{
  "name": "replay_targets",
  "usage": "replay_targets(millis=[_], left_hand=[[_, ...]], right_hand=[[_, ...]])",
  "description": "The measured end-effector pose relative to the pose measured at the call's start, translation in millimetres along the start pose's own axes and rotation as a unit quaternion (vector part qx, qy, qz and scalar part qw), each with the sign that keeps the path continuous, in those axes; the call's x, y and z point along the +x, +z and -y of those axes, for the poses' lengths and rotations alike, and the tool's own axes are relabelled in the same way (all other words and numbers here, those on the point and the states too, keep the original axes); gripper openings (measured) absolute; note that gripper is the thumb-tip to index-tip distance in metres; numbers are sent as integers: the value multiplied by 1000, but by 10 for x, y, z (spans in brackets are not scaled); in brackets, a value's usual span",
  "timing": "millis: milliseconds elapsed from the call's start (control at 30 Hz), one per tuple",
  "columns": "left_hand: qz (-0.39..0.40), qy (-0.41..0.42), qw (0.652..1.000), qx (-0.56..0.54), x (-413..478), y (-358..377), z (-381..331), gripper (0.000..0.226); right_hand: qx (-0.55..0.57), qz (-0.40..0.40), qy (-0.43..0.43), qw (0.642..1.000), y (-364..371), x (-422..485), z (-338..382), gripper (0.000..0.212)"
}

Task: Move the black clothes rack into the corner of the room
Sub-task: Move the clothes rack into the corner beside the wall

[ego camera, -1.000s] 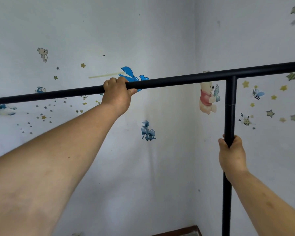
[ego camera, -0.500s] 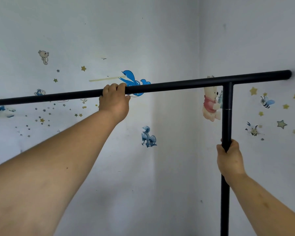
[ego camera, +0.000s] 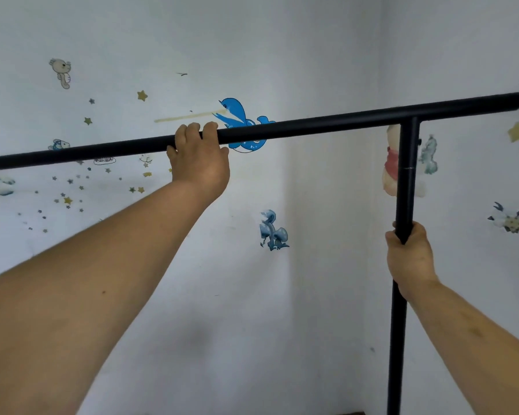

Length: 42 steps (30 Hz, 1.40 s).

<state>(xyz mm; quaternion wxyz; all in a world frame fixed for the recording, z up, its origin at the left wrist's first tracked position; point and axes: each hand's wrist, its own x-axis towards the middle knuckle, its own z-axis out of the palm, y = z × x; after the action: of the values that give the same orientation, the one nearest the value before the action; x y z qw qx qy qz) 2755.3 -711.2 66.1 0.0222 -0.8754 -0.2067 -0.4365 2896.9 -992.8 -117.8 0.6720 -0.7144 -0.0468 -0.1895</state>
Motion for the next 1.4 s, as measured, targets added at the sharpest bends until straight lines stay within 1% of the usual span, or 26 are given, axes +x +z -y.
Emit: replay_targets(millis=[67,267,600,867,1033,1133,1267,1400], left_hand=[[5,1,1000,15,97,86,63,44],[-18,15,997,71,366,348,116,37],[-34,19,997,65,651,706,160,34],[-10,1,998,66,879,895,64,30],[0,-12,997,83,1019,968,80,28],[-9,-9,995,96,1022,998,113,28],[-23,4,994,110,1017,1059,153,31],[-31,3,995,94,968,1131,187,37]], right_hand=[[-5,-6,-4,1000,108,98,-18,22],[-20,-24,-10,999,323,413,-128,19],[-20,-19,-17,999,675,826,-295,25],[-37,21,-19,999,881,1216,-389,30],[-26,41,-3,999,1008,1400,-398,27],[-17,53,0,998,1100,1481,-399,25],[-36,56,-3,998,1178,1549,-415,34],[-61,98,7,993,1215,1577,-528,43]])
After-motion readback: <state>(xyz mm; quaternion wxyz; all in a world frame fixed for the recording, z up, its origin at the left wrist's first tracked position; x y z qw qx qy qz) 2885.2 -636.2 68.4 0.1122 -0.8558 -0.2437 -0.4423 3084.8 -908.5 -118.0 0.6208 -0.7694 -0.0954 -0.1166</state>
